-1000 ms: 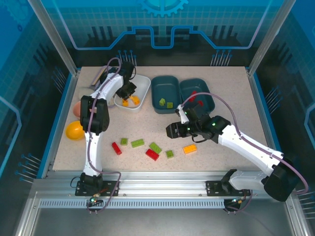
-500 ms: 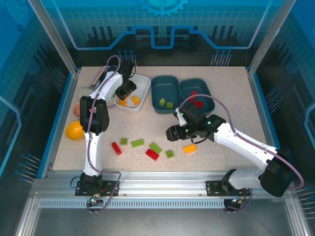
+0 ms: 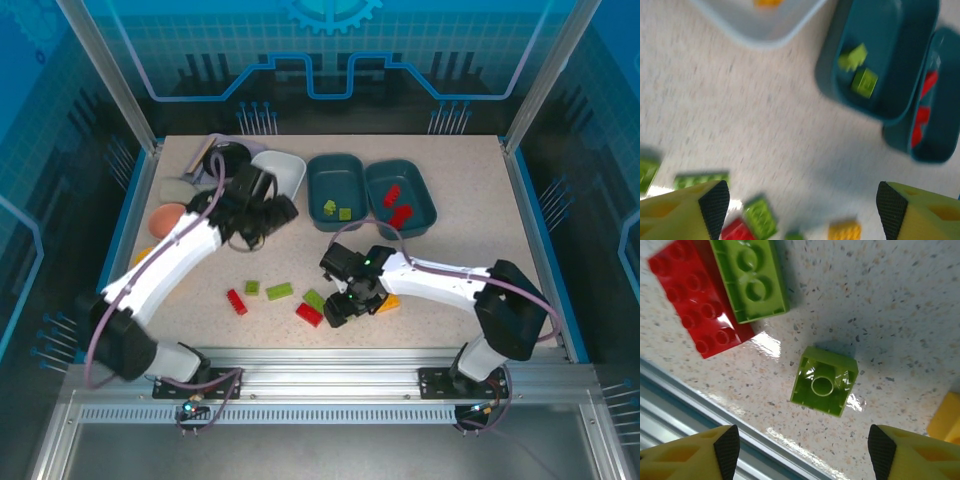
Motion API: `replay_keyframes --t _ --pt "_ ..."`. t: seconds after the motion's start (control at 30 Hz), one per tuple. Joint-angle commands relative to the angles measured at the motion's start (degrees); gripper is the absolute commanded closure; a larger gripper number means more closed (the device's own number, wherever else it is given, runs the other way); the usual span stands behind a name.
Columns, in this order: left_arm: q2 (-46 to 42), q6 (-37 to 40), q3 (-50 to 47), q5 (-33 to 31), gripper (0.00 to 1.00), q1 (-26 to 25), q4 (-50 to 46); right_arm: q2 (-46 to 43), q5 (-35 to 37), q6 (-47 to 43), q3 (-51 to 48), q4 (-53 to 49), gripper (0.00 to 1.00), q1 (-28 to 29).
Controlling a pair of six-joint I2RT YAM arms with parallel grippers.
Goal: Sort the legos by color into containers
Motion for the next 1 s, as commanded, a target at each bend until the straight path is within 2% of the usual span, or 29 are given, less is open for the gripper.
replay_keyframes --t 0.0,0.2,0.37,0.67,0.83,0.97 --pt "-9.3 -1.9 -10.7 4.6 0.17 -1.6 3.6 3.0 2.1 3.0 2.2 -0.7 0.31 0.5" --pt "-26.4 -4.6 -23.1 8.6 0.15 -2.7 0.6 8.1 3.3 4.4 4.3 0.0 0.42 0.6" --pt "-32.2 -5.1 -26.1 10.0 0.15 -2.7 -1.0 10.3 4.6 4.7 5.3 -1.2 0.58 0.4" --pt "-32.0 -4.7 -24.0 9.9 0.15 -2.7 1.4 5.8 8.9 3.3 10.1 -6.3 0.67 -2.1" --pt "-29.2 -4.6 -20.0 8.0 0.16 -2.7 3.3 3.2 10.8 0.7 18.5 -8.4 0.67 -10.3" --pt "-26.5 -4.4 -17.6 6.7 0.16 -2.7 5.5 8.7 10.6 -1.8 27.6 -8.1 0.67 -16.3"
